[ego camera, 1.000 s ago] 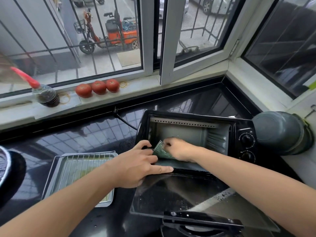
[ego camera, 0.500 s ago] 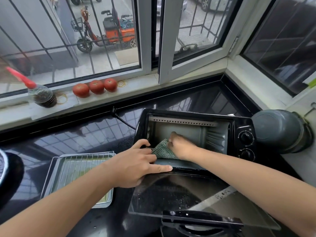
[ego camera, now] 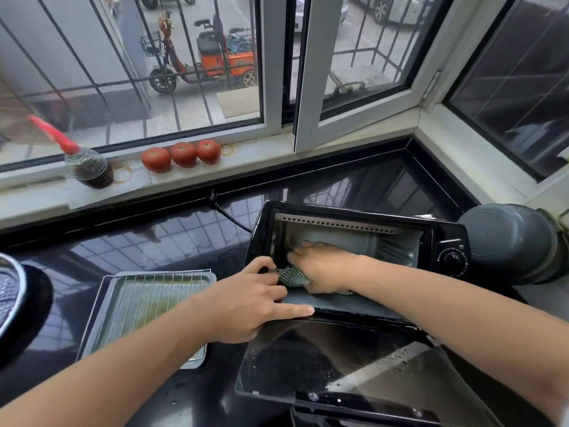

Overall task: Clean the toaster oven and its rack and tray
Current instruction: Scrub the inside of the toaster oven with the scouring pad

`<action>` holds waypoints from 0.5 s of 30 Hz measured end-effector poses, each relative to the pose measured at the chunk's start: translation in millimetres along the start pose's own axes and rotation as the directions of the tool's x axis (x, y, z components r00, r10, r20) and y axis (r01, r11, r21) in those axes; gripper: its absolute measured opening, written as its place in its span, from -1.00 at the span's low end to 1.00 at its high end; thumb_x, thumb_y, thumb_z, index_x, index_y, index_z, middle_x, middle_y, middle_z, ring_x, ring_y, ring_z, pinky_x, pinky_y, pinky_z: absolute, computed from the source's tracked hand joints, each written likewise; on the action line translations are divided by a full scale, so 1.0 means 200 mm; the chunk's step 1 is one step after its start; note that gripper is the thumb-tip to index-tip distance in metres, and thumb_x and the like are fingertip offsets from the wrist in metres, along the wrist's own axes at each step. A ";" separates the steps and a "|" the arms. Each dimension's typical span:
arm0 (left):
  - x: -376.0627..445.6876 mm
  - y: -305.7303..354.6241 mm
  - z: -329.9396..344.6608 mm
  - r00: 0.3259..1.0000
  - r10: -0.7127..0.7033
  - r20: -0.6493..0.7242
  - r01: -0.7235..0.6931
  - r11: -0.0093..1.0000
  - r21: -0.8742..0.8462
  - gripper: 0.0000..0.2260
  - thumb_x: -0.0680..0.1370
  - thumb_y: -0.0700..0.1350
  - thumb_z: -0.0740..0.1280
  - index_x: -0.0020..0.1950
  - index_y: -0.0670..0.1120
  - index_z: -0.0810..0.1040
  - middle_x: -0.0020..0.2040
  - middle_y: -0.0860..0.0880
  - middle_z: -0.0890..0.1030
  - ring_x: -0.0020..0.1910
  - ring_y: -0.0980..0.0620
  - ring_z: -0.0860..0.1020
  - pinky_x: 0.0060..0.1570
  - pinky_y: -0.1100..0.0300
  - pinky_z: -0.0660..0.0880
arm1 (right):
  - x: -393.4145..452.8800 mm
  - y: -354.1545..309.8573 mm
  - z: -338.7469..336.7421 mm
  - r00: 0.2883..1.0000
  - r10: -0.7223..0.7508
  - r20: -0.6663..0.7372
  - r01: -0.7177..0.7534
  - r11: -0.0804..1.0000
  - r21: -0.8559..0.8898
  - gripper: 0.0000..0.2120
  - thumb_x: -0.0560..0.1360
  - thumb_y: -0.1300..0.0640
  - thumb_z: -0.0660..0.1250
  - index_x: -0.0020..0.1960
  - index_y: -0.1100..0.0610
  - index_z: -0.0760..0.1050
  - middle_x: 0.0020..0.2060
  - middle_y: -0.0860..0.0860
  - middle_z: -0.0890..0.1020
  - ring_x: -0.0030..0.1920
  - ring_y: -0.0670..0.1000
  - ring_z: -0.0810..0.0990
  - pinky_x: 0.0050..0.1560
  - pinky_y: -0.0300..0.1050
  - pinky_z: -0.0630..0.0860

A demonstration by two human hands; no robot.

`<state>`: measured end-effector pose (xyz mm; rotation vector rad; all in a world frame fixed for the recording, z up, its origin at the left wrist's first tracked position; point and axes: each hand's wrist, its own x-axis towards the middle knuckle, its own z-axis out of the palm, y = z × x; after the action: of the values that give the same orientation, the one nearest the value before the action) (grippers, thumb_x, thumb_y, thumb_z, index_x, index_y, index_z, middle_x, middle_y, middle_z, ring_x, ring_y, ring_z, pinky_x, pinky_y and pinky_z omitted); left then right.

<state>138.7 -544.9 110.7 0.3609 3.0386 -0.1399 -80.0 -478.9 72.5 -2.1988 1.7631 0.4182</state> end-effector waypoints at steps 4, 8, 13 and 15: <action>-0.01 0.02 0.02 1.000 0.001 0.002 -0.001 1.000 0.005 -0.25 0.47 -0.14 0.37 0.64 0.15 0.23 -0.21 0.09 0.47 -0.19 0.00 0.44 0.39 -0.03 0.15 | 0.09 -0.08 -0.08 1.000 0.019 -0.018 -0.020 0.999 -0.042 -0.68 0.39 -0.09 0.35 0.02 0.09 0.58 -0.10 0.06 0.64 -0.04 0.13 0.60 -0.15 -0.08 0.52; -0.02 0.01 0.03 1.000 -0.025 -0.016 0.026 1.000 0.010 -0.31 0.49 -0.15 0.14 0.64 0.17 0.23 -0.22 0.09 0.45 -0.19 -0.01 0.43 0.37 -0.04 0.18 | 0.13 -0.10 -0.04 0.992 0.079 -0.094 -0.080 0.997 -0.004 -0.61 0.43 -0.18 0.30 0.09 0.07 0.57 -0.01 0.06 0.64 0.04 0.14 0.59 -0.07 -0.06 0.51; -0.02 0.00 0.02 0.999 -0.031 -0.028 0.030 0.999 -0.027 -0.28 0.47 -0.14 0.18 0.64 0.18 0.21 -0.22 0.08 0.45 -0.19 -0.01 0.43 0.39 -0.04 0.16 | 0.01 -0.03 0.06 0.984 0.172 -0.057 -0.166 0.982 0.088 -0.56 0.43 -0.04 0.38 0.26 0.08 0.43 0.17 0.08 0.52 0.18 0.16 0.49 0.09 0.02 0.49; -0.02 -0.01 0.01 0.999 -0.030 -0.026 0.028 0.998 -0.055 -0.28 0.45 -0.14 0.15 0.63 0.17 0.23 -0.22 0.07 0.46 -0.19 -0.02 0.45 0.40 -0.03 0.15 | -0.10 0.05 0.07 0.970 0.239 0.040 -0.241 0.970 0.030 -0.58 0.42 0.03 0.39 0.25 0.09 0.43 0.18 0.09 0.51 0.19 0.16 0.48 0.11 0.00 0.50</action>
<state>142.1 -547.1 109.0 0.3170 3.0678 -0.0543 -93.7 -456.9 66.8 -1.9479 2.0087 0.4741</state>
